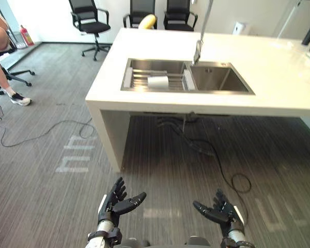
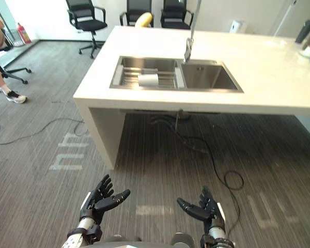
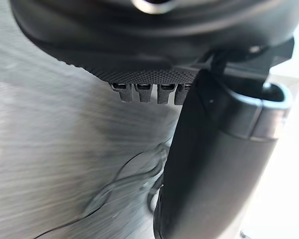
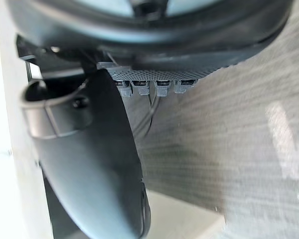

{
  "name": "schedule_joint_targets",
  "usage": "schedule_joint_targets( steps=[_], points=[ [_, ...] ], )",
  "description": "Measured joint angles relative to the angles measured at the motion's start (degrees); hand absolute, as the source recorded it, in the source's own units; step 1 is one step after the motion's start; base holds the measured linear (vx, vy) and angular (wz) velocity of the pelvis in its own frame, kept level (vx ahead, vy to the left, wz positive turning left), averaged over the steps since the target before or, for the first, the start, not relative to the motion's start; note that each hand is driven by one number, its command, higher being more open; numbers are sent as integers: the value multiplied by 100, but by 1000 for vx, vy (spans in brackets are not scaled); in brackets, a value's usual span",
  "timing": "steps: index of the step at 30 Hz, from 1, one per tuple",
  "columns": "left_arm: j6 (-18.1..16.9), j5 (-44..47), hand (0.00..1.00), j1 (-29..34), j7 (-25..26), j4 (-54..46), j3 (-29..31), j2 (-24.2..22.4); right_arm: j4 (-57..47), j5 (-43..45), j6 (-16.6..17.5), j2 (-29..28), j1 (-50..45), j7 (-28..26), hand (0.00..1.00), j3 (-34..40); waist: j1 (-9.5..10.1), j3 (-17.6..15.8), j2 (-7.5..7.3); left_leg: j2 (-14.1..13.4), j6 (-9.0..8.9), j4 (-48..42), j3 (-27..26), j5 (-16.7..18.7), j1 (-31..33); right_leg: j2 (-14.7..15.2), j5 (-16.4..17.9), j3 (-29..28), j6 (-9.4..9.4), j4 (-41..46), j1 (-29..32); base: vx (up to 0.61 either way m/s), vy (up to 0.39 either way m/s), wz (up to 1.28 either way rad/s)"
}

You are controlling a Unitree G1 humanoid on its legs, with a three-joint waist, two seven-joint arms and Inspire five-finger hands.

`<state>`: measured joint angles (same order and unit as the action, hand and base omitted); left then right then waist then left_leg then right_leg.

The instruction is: Walk over to the sink, pick up the cup, carry it to the dishwasher, place the cup inside the dishwasher, then close the dishwasher door

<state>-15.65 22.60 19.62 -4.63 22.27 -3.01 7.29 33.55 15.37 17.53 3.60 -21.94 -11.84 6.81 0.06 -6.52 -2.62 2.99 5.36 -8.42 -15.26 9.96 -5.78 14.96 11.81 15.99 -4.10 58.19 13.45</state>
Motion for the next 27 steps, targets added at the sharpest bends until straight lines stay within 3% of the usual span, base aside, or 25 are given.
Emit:
schedule_joint_targets(
  steps=[3, 5, 6, 7, 10, 12, 14, 15, 16, 18, 19, 22, 24, 26, 27],
  points=[
    [-1, 111, 100, -89, 96, -560, 44, 116, -3, 5, 0, -31, -78, -51, 100, 7, -125, -7, 4, -97, -230, 145, 404, 142, -337, -156, 45, 438, 4, -1849, 358, 456, -81, 65],
    [-8, 109, 100, -161, 117, -1007, 50, 129, 1, 13, -1, -40, -134, -59, 100, 7, -134, -11, -6, -168, -441, 137, 605, 273, -496, -314, -285, 427, 28, -2986, 416, 424, -136, 59],
    [-29, 107, 100, -152, 188, -1322, 45, 144, -21, 14, -2, -65, -154, -65, 100, 4, -125, -4, -50, -184, -631, 129, 666, 396, -652, -373, -800, 353, 172, -3577, 365, 594, -258, 48],
    [-95, 106, 100, -103, 257, -1598, 52, 158, -78, 19, -1, -119, -247, -66, 100, -5, -128, 65, -187, -116, -804, 125, 681, 543, -848, -324, -1517, 286, 545, -3714, 348, 600, -277, 38],
    [-219, 80, 100, -105, 487, -2122, 45, -170, -74, 24, -58, -9, -4, -26, 100, 7, -100, 44, 205, -534, -879, -116, 662, 635, -976, -570, -847, 432, 634, -3275, 260, 432, -255, 6],
    [-264, -172, 100, -99, 709, -2468, 32, -188, -52, 25, -124, -7, 125, -9, 100, -1, -94, 39, 255, -676, -1067, -482, 663, 517, -898, -688, -628, 466, 688, -3272, 135, 402, -285, -4],
    [-331, -352, 100, -68, 1067, -2831, 49, -191, -52, 24, -195, 36, 155, -20, 100, 1, -73, -8, 335, -903, -1138, -1573, 682, 407, -606, -928, -542, 492, 725, -3570, -282, 339, -219, -13],
    [-452, -471, 100, -8, 1377, -3182, 71, -202, -52, 21, -236, 77, 141, -25, 100, 4, -35, -39, 384, -1124, -1094, -2841, 696, 74, -133, -1085, -488, 482, 768, -3788, -578, 302, -170, -25],
    [-643, -553, 100, 32, 1595, -3521, 151, -247, -47, 20, -240, 131, 102, -25, 100, 9, 31, -69, 431, -1422, -1102, -4127, 734, -560, 452, -1256, -451, 456, 821, -4048, -887, 352, -176, -26],
    [-1028, -702, 100, 32, 1813, -3940, 321, -327, 109, 22, -241, 195, 68, -16, 100, 73, 69, -59, 526, -1764, -1011, -5280, 782, -387, 1285, -1464, -388, 470, 926, -4382, -1236, 254, -101, -13],
    [-1142, -707, 100, 33, 1848, -4051, 387, -343, 202, 22, -241, 210, 74, -12, 100, 108, 71, -60, 524, -1801, -966, -5390, 770, -263, 1483, -1485, -378, 469, 938, -4479, -1348, 214, -68, -6],
    [-1595, -894, 100, 33, 1951, -4446, 612, -413, 628, 20, -242, 308, 101, -10, 100, 178, 205, -45, 538, -1762, -881, -4602, 523, 216, 1917, -1473, -416, 350, 883, -4930, -1819, 296, -24, -18],
    [-1667, -854, 100, 32, 1688, -4650, 561, -462, 677, 19, -248, 350, 121, -10, 100, 168, 257, -28, 545, -1445, -920, -3217, 471, 393, 1845, -1356, -449, 283, 764, -5048, -1983, 353, 125, -15],
    [-1633, -804, 100, 22, 1348, -4744, 321, -498, 671, 15, -246, 384, 188, -10, 100, 164, 286, -2, 572, -1056, -912, -1668, 574, 157, 1646, -1206, -449, 189, 631, -5052, -1968, 285, 184, -19],
    [-1531, -813, 100, 21, 1183, -4780, 68, -495, 655, 7, -244, 445, 223, -11, 100, 157, 329, 95, 723, -961, -602, -866, 642, -595, 1518, -1243, -362, 59, 404, -5046, -1958, 245, 214, -36]
  ],
)
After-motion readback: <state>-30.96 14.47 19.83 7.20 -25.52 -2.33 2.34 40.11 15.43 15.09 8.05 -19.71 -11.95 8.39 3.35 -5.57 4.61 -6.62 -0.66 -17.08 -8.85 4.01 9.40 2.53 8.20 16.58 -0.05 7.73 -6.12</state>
